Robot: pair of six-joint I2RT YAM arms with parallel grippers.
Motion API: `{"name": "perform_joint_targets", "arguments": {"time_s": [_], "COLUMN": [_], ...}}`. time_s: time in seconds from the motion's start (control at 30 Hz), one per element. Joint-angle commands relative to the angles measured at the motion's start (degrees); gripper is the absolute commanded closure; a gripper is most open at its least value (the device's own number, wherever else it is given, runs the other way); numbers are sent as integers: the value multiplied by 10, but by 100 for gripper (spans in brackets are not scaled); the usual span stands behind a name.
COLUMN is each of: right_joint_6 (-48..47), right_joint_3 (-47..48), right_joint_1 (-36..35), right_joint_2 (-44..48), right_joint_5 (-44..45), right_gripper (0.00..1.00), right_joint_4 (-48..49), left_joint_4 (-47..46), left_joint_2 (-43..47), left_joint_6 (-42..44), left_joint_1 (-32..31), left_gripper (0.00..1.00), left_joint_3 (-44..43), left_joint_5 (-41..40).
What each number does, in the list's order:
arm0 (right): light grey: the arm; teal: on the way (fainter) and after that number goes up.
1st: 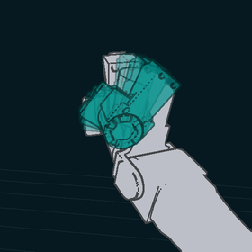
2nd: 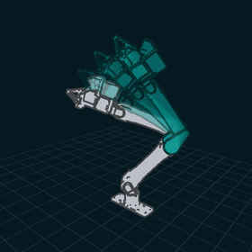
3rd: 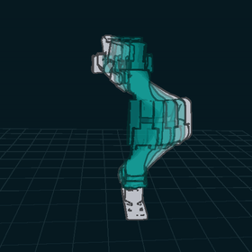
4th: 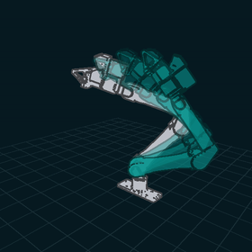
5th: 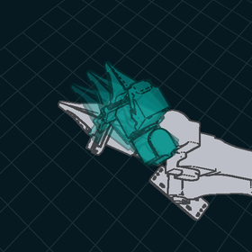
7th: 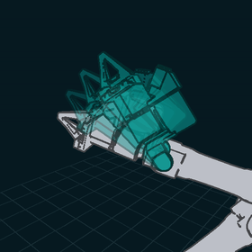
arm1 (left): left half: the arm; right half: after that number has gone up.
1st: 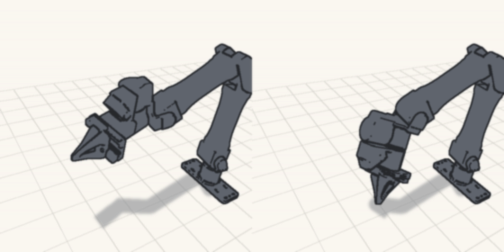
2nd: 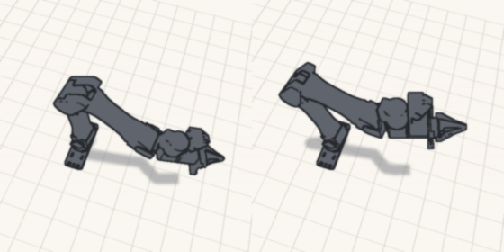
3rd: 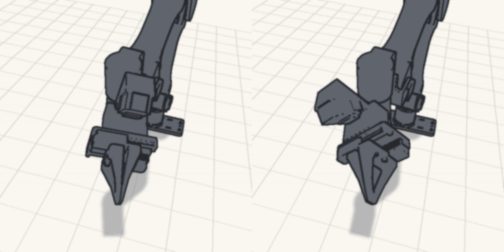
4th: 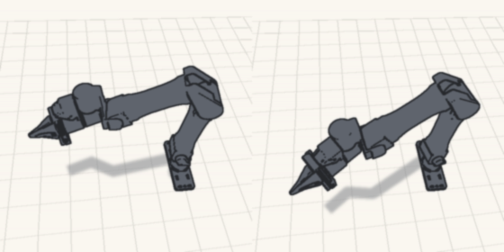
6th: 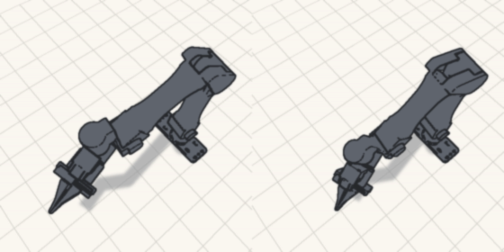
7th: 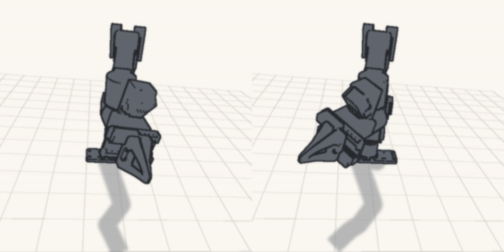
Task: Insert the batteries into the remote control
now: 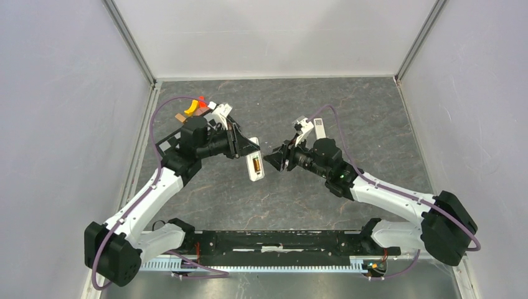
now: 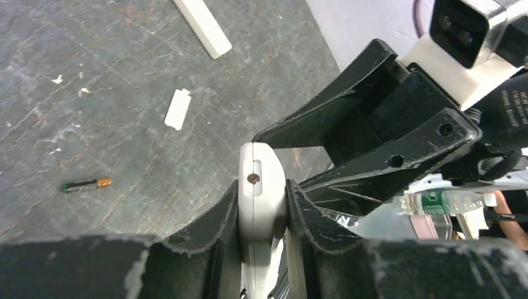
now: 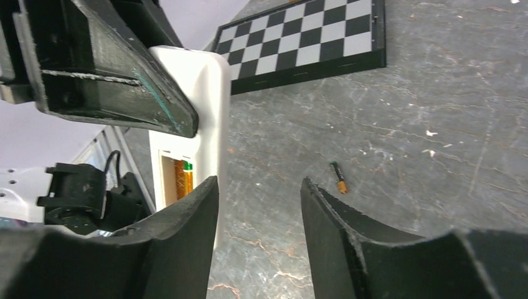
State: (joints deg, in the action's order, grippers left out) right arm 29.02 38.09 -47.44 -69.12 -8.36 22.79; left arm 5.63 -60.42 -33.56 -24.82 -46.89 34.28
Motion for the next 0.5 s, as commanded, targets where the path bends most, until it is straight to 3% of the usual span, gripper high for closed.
{"name": "perform_joint_targets", "arguments": {"time_s": [0.0, 0.23, 0.47], "right_joint_6": [-22, -69, -156], "right_joint_3": [-2, 62, 267], "right_joint_1": [3, 0, -43], "right_joint_2": [14, -99, -297], "right_joint_5": [6, 32, 108], "right_gripper": [41, 39, 31], "right_joint_4": [-6, -126, -319], "left_joint_4": [48, 158, 153], "left_joint_2": [15, 53, 122], "left_joint_6": [47, 73, 57], "left_joint_1": [4, 6, 7], "left_gripper": [98, 98, 98], "left_joint_3": [-34, -36, -5], "left_joint_5": [-52, -293, -390]}}
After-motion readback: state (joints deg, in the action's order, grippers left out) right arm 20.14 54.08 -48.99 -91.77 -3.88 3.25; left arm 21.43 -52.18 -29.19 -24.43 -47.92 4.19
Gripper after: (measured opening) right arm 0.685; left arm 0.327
